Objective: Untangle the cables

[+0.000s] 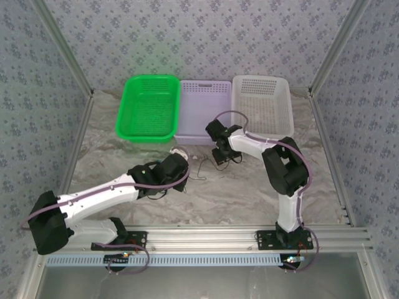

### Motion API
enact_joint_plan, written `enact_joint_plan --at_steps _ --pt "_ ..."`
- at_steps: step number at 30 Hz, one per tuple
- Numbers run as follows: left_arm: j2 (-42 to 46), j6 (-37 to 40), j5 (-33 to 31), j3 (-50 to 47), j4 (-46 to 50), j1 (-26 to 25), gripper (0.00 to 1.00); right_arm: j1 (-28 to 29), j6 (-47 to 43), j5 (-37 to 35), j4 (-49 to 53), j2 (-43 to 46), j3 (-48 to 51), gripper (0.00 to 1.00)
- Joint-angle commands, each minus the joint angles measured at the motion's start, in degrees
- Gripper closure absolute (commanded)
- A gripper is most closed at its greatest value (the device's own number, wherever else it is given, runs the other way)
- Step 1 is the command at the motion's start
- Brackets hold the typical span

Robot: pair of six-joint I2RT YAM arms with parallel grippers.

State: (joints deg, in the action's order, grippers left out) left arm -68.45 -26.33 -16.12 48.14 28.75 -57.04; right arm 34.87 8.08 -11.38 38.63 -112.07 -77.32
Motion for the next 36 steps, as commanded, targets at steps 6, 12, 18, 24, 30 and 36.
enact_joint_plan --at_steps 6,12,18,24,30,36 --pt "1.21 0.71 -0.69 -0.81 1.29 0.35 1.0 -1.68 -1.48 6.65 0.81 -4.45 -1.44 0.67" --pt "1.39 0.75 -0.55 -0.88 1.13 0.48 1.0 -0.89 -0.3 6.53 0.21 -2.71 0.98 0.68" --pt "1.43 0.75 -0.42 -0.71 1.31 0.43 1.0 0.51 0.69 5.74 -1.07 2.49 5.07 0.58" --pt "2.91 0.75 -1.79 -0.25 5.04 0.43 1.0 1.77 1.62 4.89 -0.84 5.45 7.04 0.53" --pt "6.43 0.57 -1.9 -1.89 5.62 0.69 1.0 1.48 2.59 5.11 -1.1 9.63 7.55 0.47" --pt "6.31 0.44 -1.07 -1.45 4.88 0.85 1.0 -2.47 1.77 7.31 1.49 5.34 0.85 0.58"
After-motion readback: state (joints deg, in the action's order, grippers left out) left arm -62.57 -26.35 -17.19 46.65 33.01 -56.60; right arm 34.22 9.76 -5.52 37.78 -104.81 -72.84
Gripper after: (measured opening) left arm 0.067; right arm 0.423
